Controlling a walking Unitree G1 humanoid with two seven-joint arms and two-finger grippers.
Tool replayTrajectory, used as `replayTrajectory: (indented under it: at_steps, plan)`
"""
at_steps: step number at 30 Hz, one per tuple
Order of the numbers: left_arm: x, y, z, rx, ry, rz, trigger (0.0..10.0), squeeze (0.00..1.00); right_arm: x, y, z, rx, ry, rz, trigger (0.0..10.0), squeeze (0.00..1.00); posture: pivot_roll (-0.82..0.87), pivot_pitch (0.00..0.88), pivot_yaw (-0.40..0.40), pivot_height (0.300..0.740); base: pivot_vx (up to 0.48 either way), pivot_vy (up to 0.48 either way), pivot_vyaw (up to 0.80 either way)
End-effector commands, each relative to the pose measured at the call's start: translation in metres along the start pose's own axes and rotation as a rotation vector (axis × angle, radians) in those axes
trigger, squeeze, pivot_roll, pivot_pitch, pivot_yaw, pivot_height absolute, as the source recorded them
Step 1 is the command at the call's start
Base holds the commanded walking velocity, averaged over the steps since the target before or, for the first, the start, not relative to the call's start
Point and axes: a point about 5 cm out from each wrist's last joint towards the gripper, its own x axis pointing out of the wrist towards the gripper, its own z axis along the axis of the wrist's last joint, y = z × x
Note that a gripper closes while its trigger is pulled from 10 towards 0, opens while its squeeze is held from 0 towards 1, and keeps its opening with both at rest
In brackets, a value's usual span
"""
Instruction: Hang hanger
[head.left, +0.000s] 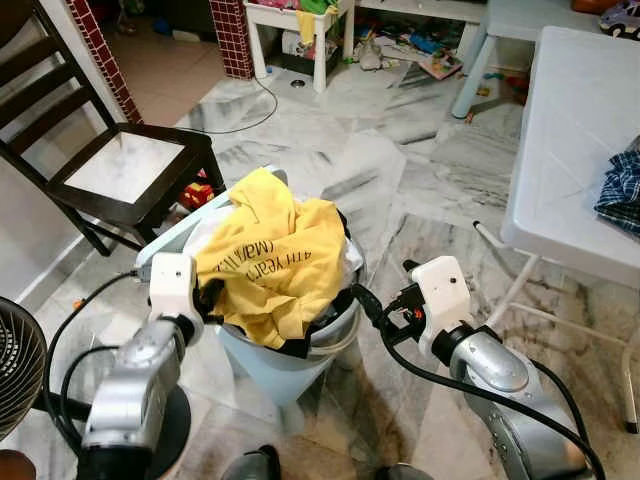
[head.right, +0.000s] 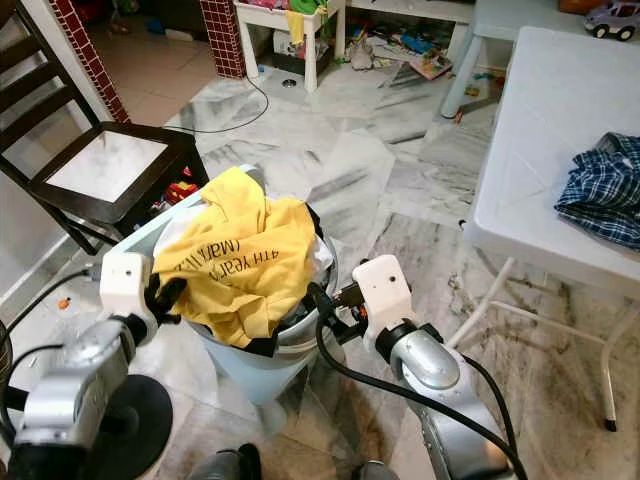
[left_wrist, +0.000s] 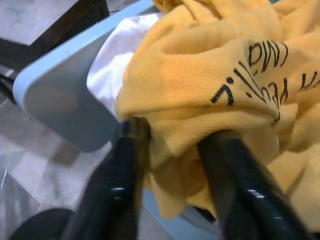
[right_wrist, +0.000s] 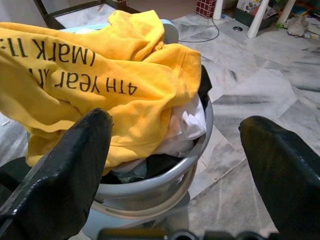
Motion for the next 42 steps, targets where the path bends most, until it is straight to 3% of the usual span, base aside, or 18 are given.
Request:
replayTrajectory:
  at_steps: [1, 4, 9, 14, 20, 23, 24, 26, 34, 36, 42]
  plan:
    - [-0.008, 0.005, 0.0, 0.064, -0.027, 0.067, 10.0, 1.0, -0.001, 0.0, -0.001, -0.01, 0.007, 0.0, 10.0, 0.0, -0.07, 0.159, 0.012, 0.74, 0.0, 0.0, 0.0]
    - [-0.017, 0.009, -0.005, 0.11, -0.038, 0.1, 10.0, 1.0, -0.002, -0.002, -0.001, -0.012, 0.01, -0.006, 10.0, 0.0, -0.07, 0.158, 0.014, 0.74, 0.0, 0.0, 0.0]
    - [-0.027, 0.018, -0.011, 0.095, -0.027, 0.143, 10.0, 1.0, -0.002, -0.003, -0.003, -0.012, 0.018, -0.02, 10.0, 0.0, -0.06, 0.159, 0.011, 0.74, 0.0, 0.0, 0.0]
    - [-0.023, 0.026, -0.008, 0.088, -0.025, 0.159, 10.0, 1.0, 0.001, 0.0, -0.002, -0.015, 0.012, -0.006, 10.0, 0.0, -0.06, 0.155, 0.006, 0.74, 0.0, 0.0, 0.0]
    - [-0.024, 0.023, -0.006, 0.127, -0.028, 0.136, 10.0, 1.0, 0.002, -0.002, -0.001, -0.021, 0.011, -0.011, 10.0, 0.0, -0.06, 0.15, 0.012, 0.74, 0.0, 0.0, 0.0]
    - [-0.021, 0.024, -0.016, 0.178, 0.041, 0.069, 10.0, 1.0, 0.002, -0.002, -0.001, -0.021, 0.007, -0.014, 10.0, 0.0, -0.06, 0.147, 0.013, 0.74, 0.0, 0.0, 0.0]
    - [-0.019, 0.024, -0.017, 0.183, 0.051, 0.049, 10.0, 0.72, 0.002, -0.001, -0.001, -0.021, 0.006, -0.013, 10.0, 0.0, -0.06, 0.147, 0.013, 0.74, 0.0, 0.0, 0.0]
    - [-0.014, 0.023, -0.017, 0.21, 0.084, 0.007, 10.0, 0.0, 0.003, 0.0, 0.0, -0.022, 0.004, -0.008, 10.0, 0.0, -0.06, 0.145, 0.012, 0.74, 0.0, 0.0, 0.0]
    - [0.005, 0.025, -0.012, 0.206, 0.064, -0.005, 10.0, 0.0, 0.004, -0.001, 0.001, -0.025, -0.002, -0.014, 10.0, 0.0, -0.06, 0.146, 0.013, 0.74, 0.0, 0.0, 0.0]
    - [0.014, 0.024, -0.011, 0.186, 0.049, -0.015, 0.1, 0.0, 0.003, 0.0, 0.001, -0.025, -0.001, -0.013, 10.0, 0.0, -0.08, 0.149, 0.01, 0.74, 0.0, 0.0, 0.0]
    - [0.034, 0.015, -0.006, 0.176, 0.038, -0.052, 0.0, 0.0, 0.0, -0.002, 0.003, -0.038, -0.002, -0.017, 10.0, 0.0, -0.1, 0.153, 0.013, 0.74, 0.0, 0.0, 0.0]
